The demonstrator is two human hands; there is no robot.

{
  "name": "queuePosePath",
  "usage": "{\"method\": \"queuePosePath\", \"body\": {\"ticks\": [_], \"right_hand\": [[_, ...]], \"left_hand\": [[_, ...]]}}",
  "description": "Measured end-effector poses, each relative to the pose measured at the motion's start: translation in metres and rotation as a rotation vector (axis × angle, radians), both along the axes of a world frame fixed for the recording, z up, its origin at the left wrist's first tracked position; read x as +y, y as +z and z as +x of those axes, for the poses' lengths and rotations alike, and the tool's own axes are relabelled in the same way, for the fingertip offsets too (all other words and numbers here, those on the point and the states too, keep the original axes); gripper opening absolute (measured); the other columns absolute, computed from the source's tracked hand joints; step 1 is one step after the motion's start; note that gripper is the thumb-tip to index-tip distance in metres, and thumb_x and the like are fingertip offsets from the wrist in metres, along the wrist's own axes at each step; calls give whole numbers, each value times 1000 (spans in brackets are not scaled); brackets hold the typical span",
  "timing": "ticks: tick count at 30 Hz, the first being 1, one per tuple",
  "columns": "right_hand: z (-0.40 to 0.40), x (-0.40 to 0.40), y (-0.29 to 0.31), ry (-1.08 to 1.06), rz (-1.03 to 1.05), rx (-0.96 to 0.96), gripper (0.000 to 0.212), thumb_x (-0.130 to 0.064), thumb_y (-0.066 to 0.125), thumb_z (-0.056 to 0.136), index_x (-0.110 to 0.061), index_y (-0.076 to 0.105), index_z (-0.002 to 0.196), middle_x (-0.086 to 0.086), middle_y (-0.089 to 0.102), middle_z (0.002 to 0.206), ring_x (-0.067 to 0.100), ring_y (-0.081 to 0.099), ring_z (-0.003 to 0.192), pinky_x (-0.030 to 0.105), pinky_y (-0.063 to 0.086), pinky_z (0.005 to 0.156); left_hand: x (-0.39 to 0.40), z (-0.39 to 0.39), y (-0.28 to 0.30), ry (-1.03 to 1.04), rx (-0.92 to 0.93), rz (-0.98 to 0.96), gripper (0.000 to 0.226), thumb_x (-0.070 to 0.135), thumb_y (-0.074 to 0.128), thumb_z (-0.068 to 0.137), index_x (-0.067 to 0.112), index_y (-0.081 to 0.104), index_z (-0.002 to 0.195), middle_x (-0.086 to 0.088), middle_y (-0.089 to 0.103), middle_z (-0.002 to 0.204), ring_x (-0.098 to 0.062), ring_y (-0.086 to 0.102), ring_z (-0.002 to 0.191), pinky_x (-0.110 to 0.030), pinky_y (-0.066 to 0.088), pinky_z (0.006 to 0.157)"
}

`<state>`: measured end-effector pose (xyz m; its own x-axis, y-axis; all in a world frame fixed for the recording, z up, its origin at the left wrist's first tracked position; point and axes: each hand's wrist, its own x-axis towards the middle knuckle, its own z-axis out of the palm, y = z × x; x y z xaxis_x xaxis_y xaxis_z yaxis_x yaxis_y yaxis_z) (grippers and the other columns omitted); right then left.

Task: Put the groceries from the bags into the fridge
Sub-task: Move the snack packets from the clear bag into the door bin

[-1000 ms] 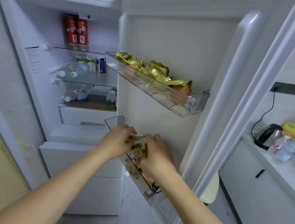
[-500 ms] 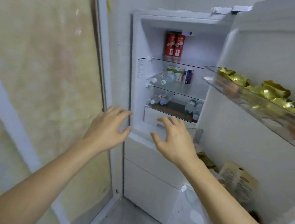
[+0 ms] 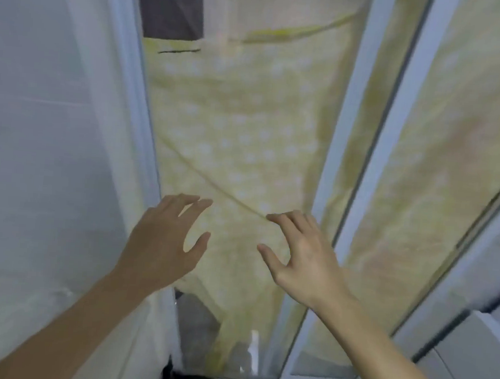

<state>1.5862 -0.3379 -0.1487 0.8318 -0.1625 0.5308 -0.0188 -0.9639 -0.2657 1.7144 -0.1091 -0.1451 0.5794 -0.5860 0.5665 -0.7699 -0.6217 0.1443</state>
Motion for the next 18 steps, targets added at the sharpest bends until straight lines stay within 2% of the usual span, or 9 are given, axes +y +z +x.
{"method": "queuePosePath", "body": {"ticks": [5,9,13,18], "right_hand": [[89,130,-38,261,35,54,46,-48,60,94,-23,60,133,-6,60,119,20,53,110,39,51,86],[142,224,-80,461,89,133,40,-42,58,96,-25,60,132,-8,59,120,18,53,111,36,51,87],[184,295,-133,621,111,209,31,-34,63,98,-25,62,128,-8,60,119,18,57,110,35,52,85],[247,360,-215,811,170,350,22,-18,66,97,-18,67,119,-1,64,116,24,62,106,35,51,86]], "left_hand": [[161,31,-43,255,113,-30,51,45,51,93,26,55,140,9,57,127,-17,52,119,-40,54,90],[264,41,-85,445,208,-68,42,38,56,95,27,55,135,10,56,122,-16,51,117,-37,53,85],[334,43,-138,629,337,-109,41,43,51,92,27,56,129,10,57,118,-15,51,114,-38,55,79],[380,49,-220,717,480,-124,29,27,61,95,27,60,124,11,60,113,-15,56,112,-40,56,82]]}}
